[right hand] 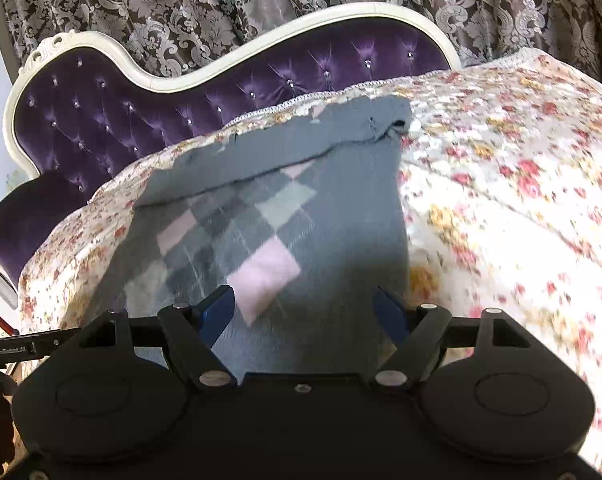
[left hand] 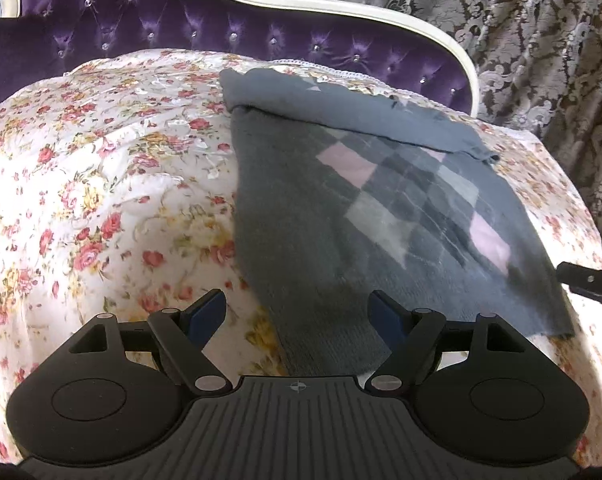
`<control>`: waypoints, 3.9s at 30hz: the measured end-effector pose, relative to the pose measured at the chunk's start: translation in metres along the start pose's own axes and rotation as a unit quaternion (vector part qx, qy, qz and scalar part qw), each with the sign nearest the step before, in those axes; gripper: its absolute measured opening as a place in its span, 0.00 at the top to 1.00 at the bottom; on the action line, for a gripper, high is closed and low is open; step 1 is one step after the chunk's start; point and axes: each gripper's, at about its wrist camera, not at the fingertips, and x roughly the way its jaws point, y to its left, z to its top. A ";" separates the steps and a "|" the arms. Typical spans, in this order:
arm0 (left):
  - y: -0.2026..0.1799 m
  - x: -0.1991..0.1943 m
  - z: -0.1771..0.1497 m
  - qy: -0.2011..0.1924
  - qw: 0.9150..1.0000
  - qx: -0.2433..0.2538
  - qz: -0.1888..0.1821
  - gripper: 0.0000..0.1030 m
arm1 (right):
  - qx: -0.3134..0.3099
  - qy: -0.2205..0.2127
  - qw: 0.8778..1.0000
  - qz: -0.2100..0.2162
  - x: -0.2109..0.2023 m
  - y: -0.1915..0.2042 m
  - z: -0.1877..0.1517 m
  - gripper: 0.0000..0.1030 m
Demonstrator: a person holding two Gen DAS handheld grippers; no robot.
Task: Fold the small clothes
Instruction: 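Grasp the sweater hem with the left tool while the right tool grasps it too, then lift the hem and fold it toward the collar with both tools, then open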
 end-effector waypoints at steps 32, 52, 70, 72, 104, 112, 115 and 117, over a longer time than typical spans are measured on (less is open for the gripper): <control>-0.020 0.012 -0.008 0.011 0.999 0.027 -0.038 0.44 | 0.073 0.004 0.996 0.048 0.007 -0.005 -0.035 0.12; -0.008 -0.003 0.006 -0.014 0.998 -0.016 -0.056 0.94 | 0.091 0.004 0.995 0.035 0.000 -0.019 -0.029 0.86; -0.006 -0.016 0.145 -0.119 0.987 -0.008 -0.111 0.95 | 0.085 -0.095 0.982 0.141 -0.009 -0.007 0.089 0.87; -0.004 -0.006 0.164 -0.129 0.985 -0.011 -0.112 0.95 | 0.075 -0.109 0.981 0.144 -0.001 -0.006 0.105 0.88; 0.045 0.250 0.277 -0.044 0.997 -0.061 0.034 0.64 | 0.104 -0.039 0.994 0.012 0.278 -0.069 0.222 0.78; 0.022 0.202 0.264 -0.069 0.997 0.010 0.042 0.46 | 0.067 -0.076 0.995 0.009 0.239 -0.058 0.226 0.35; -0.006 0.201 0.242 -0.053 0.995 0.077 0.029 0.43 | 0.008 -0.056 0.998 0.026 0.228 -0.028 0.216 0.35; -0.021 0.207 0.227 -0.046 0.991 0.121 0.035 0.43 | -0.037 -0.035 0.998 0.030 0.231 -0.006 0.207 0.35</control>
